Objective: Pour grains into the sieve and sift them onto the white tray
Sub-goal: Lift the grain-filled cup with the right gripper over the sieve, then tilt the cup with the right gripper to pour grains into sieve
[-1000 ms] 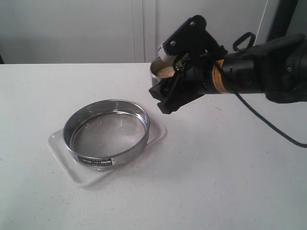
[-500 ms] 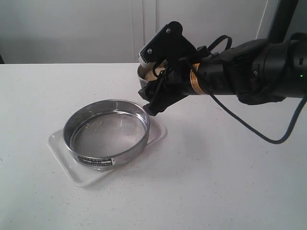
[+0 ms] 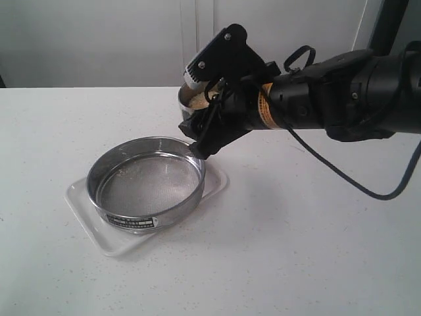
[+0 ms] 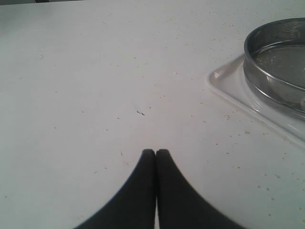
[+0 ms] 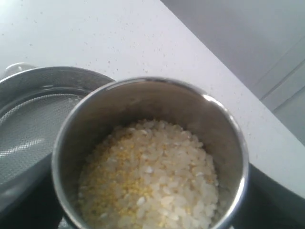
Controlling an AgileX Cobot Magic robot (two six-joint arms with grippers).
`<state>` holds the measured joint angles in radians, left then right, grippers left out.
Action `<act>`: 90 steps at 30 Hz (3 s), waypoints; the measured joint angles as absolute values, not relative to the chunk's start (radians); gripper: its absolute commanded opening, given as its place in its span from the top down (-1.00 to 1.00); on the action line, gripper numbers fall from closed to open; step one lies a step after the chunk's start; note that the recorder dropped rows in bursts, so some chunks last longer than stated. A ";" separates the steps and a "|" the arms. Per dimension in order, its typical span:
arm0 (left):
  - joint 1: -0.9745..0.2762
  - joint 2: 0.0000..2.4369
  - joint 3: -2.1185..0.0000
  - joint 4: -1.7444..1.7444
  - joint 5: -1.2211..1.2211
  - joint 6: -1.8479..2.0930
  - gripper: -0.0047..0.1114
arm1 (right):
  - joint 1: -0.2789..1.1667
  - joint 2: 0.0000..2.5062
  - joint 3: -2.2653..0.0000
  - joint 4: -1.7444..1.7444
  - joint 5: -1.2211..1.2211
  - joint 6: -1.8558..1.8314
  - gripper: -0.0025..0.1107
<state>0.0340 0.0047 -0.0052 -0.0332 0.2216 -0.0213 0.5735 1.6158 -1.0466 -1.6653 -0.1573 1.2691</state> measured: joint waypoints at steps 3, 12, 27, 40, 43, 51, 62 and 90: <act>0.034 0.005 -0.005 -0.033 0.222 -0.021 0.92 | 0.613 1.616 -1.047 -1.427 -0.109 0.960 0.96; 0.034 0.005 -0.005 -0.033 0.222 -0.021 0.92 | 0.752 1.673 -1.175 -1.070 0.272 0.356 0.96; 0.034 0.005 -0.005 -0.033 0.222 -0.021 0.92 | 0.771 1.804 -1.260 -1.068 0.298 0.167 0.96; 0.034 0.005 -0.005 -0.033 0.222 -0.021 0.92 | 0.778 1.891 -1.309 -1.068 0.316 0.041 0.96; 0.034 0.005 -0.005 -0.033 0.222 -0.021 0.92 | 0.778 1.919 -1.324 -1.068 0.326 0.025 0.96; 0.034 0.005 -0.005 -0.033 0.222 -0.021 0.92 | 0.778 1.985 -1.406 -1.068 0.346 0.006 0.96; 0.034 0.005 -0.005 -0.033 0.222 -0.021 0.92 | 0.797 2.022 -1.465 -1.068 0.418 -0.121 0.96; 0.034 0.005 -0.005 -0.033 0.222 -0.021 0.92 | 0.819 2.090 -1.500 -1.162 0.408 -0.284 0.96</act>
